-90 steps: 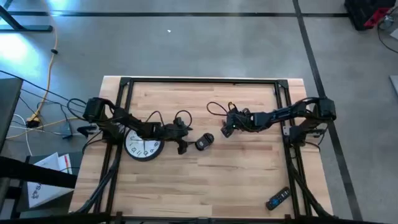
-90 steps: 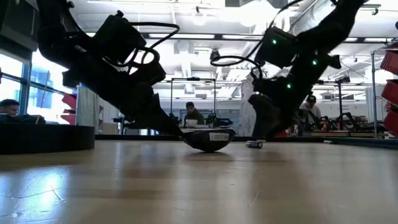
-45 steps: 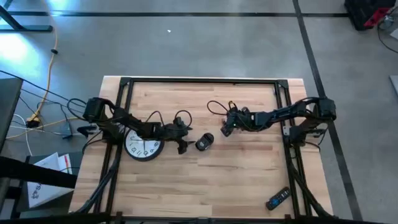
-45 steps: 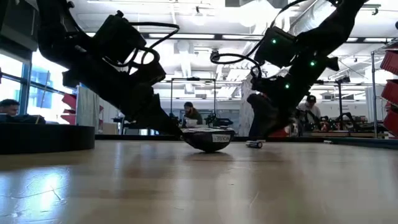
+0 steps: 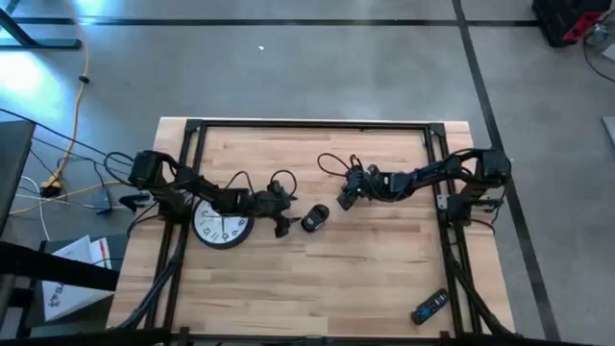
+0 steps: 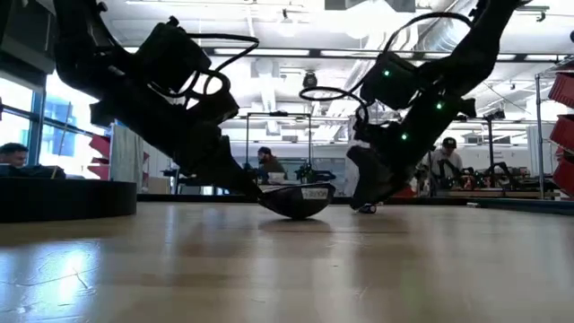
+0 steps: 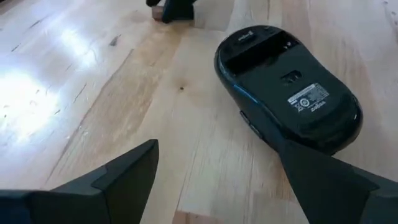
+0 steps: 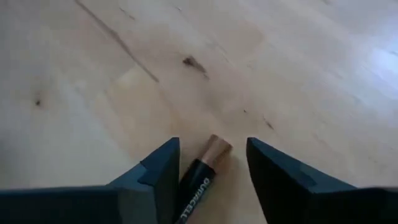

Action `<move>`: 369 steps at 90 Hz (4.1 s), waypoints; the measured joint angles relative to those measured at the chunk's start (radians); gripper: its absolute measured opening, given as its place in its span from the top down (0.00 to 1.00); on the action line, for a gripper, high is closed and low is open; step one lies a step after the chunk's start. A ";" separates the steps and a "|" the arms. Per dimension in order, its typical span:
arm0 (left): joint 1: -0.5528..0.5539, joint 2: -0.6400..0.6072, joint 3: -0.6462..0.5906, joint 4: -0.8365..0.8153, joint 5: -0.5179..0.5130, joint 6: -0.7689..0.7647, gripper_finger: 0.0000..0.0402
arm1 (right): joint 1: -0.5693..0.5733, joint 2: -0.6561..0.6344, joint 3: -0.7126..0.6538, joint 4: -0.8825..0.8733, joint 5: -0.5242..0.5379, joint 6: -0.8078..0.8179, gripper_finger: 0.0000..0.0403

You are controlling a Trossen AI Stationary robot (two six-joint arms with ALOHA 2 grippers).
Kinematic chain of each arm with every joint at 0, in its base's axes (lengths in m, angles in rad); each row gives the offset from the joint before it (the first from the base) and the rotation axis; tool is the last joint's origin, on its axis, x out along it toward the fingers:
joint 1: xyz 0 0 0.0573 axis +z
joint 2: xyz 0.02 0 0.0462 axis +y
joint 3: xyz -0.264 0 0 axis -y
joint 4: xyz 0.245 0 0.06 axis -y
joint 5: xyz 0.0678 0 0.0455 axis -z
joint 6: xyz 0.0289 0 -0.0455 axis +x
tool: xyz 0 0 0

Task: Insert battery
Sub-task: Insert the black battery into the black computer mouse

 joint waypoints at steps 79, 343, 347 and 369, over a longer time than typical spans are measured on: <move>-0.057 0.121 0.106 -0.044 0.019 -0.017 0.21 | -0.014 -0.006 0.002 -0.046 -0.033 0.008 0.72; -0.076 0.089 0.095 -0.083 -0.023 0.279 0.21 | 0.298 -0.092 -0.055 0.435 0.118 0.068 0.97; -0.084 0.089 0.095 -0.083 -0.021 0.262 0.21 | 0.305 -0.092 -0.055 0.446 0.127 0.068 0.97; -0.148 0.089 0.094 -0.082 -0.064 0.218 0.21 | 0.343 -0.049 -0.055 0.529 0.158 0.068 0.97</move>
